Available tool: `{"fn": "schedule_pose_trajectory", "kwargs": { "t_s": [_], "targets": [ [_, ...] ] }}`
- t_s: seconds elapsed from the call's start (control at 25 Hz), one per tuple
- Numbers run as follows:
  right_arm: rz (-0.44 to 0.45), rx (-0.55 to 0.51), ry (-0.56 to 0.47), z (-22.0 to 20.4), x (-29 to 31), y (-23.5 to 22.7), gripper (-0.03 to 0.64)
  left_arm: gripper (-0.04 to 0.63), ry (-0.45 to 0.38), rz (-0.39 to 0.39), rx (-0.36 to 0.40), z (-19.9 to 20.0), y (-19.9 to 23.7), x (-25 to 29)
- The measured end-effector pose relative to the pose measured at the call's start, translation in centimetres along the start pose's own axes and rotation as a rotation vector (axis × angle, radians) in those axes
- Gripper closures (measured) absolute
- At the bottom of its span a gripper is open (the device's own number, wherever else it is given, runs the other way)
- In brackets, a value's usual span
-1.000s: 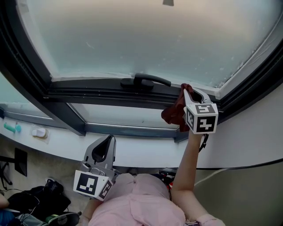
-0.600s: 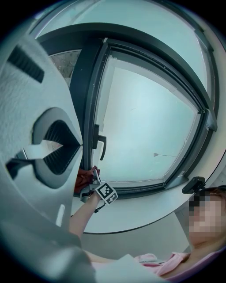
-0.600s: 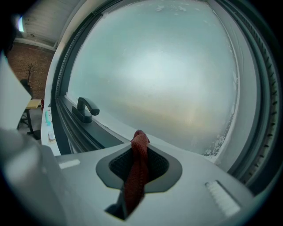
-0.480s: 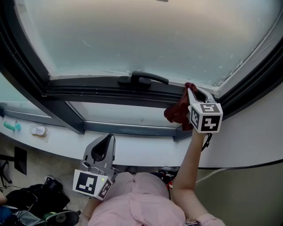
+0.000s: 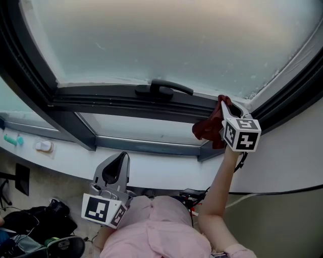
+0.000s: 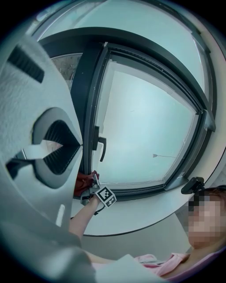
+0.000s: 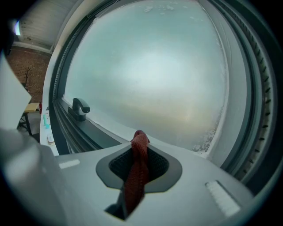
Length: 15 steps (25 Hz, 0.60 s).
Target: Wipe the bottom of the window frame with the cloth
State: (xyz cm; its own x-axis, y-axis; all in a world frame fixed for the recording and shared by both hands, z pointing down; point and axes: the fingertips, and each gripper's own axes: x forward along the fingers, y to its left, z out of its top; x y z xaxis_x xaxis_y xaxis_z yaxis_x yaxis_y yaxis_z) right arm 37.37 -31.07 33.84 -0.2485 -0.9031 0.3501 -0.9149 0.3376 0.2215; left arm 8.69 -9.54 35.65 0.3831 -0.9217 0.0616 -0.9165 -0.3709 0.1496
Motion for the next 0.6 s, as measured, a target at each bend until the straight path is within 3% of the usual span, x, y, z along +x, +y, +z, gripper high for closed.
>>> {"fn": "schedule_pose_trajectory", "kwargs": {
  "t_s": [0.28,0.6],
  "targets": [
    [0.005,-0.001,-0.002,-0.2,0.0,-0.3,0.568,0.597,-0.006,0.013,-0.002,-0.2,-0.2,-0.4],
    [-0.060,0.040,0.003,-1.3,-0.8,-3.5,0.568,0.597,-0.007,0.020,-0.001,-0.2,-0.4,-0.9]
  ]
}}
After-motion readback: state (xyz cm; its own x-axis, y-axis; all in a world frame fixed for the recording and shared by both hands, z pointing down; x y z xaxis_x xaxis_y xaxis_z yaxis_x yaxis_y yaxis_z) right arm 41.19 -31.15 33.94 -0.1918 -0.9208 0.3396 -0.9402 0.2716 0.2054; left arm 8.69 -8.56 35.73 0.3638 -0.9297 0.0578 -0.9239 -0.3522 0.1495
